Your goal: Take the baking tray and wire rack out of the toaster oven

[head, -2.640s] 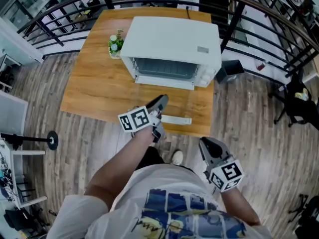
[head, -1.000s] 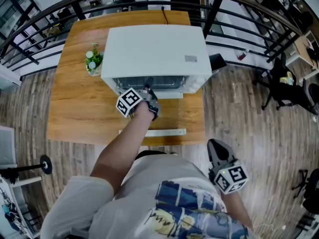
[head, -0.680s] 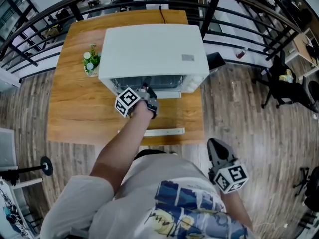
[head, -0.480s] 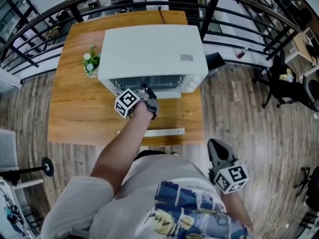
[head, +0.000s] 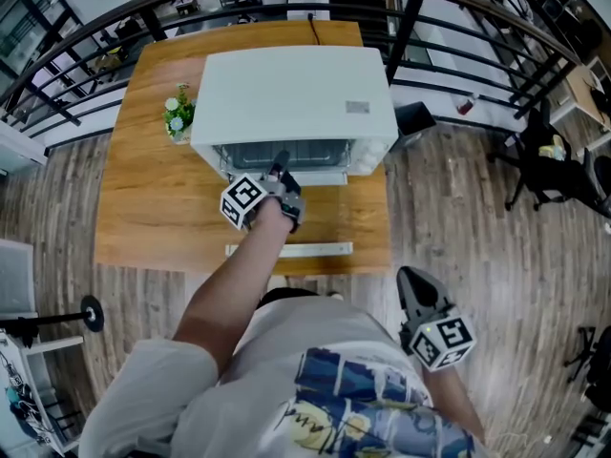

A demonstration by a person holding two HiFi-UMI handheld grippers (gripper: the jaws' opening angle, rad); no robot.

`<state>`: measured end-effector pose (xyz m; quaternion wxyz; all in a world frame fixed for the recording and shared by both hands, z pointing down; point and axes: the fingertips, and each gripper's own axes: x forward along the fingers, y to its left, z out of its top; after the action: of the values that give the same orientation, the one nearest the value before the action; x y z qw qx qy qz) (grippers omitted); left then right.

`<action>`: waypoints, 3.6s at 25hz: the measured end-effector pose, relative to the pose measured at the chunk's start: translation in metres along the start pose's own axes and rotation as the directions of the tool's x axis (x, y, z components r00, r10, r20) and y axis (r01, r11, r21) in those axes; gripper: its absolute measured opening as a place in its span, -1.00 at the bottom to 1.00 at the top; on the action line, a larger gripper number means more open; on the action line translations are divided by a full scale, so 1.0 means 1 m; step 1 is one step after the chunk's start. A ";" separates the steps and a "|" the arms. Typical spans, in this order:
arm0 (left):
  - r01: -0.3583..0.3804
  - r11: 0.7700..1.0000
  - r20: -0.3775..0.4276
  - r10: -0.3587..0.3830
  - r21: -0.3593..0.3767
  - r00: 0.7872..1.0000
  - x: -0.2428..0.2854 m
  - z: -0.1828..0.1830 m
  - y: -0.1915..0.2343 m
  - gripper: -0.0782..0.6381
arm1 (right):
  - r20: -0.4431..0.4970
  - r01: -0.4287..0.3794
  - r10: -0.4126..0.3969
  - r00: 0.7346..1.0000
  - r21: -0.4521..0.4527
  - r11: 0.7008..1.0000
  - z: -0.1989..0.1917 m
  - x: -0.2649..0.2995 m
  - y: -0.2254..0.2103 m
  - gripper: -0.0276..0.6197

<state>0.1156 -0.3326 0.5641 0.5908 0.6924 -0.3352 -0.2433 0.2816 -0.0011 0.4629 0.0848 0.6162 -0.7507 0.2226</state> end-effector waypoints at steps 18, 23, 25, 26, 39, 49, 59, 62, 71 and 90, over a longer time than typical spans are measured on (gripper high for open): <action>-0.022 1.000 0.014 0.022 -0.022 1.000 -0.046 -0.024 -0.007 -0.78 | -0.022 -0.088 0.088 0.996 -0.013 0.996 -0.013 -0.016 0.006 -0.91; -0.014 1.000 0.017 0.014 -0.015 1.000 -0.058 -0.030 -0.008 -0.78 | -0.026 -0.107 0.106 0.994 -0.016 0.994 -0.017 -0.022 0.005 -0.91; -0.007 1.000 0.018 0.008 -0.013 1.000 -0.062 -0.032 -0.009 -0.78 | -0.027 -0.113 0.112 0.993 -0.018 0.993 -0.018 -0.024 0.004 -0.91; -0.007 1.000 0.019 0.007 -0.013 1.000 -0.064 -0.032 -0.009 -0.78 | -0.028 -0.117 0.116 0.993 -0.018 0.993 -0.019 -0.025 0.004 -0.91; -0.022 0.999 0.035 0.023 -0.046 0.999 -0.097 -0.050 -0.015 -0.78 | -0.039 -0.177 0.176 0.984 -0.034 0.984 -0.025 -0.035 0.004 -0.91; -0.014 0.998 0.042 0.017 -0.061 0.999 -0.119 -0.062 -0.019 -0.78 | -0.062 -0.218 0.215 0.975 -0.036 0.975 -0.033 -0.042 -0.002 -0.91; -0.008 0.995 0.062 0.014 -0.096 0.998 -0.136 -0.072 -0.021 -0.78 | -0.083 -0.258 0.253 0.964 -0.046 0.965 -0.037 -0.046 -0.002 -0.91; 0.002 0.995 0.066 0.004 -0.100 0.998 -0.138 -0.074 -0.022 -0.78 | -0.089 -0.264 0.259 0.962 -0.046 0.963 -0.039 -0.046 -0.004 -0.91; 0.006 0.994 0.075 0.002 -0.110 0.997 -0.147 -0.080 -0.020 -0.78 | -0.108 -0.284 0.279 0.954 -0.041 0.958 -0.044 -0.045 -0.005 -0.91; 0.031 0.990 0.045 -0.026 -0.135 0.999 -0.192 -0.065 -0.022 -0.78 | -0.141 -0.335 0.323 0.936 -0.071 0.940 -0.035 -0.007 0.040 -0.91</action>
<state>0.0413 -0.1437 0.5427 0.6254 0.6501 -0.3207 -0.2888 0.2395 0.0259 0.4820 0.1232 0.4617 -0.8459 0.2369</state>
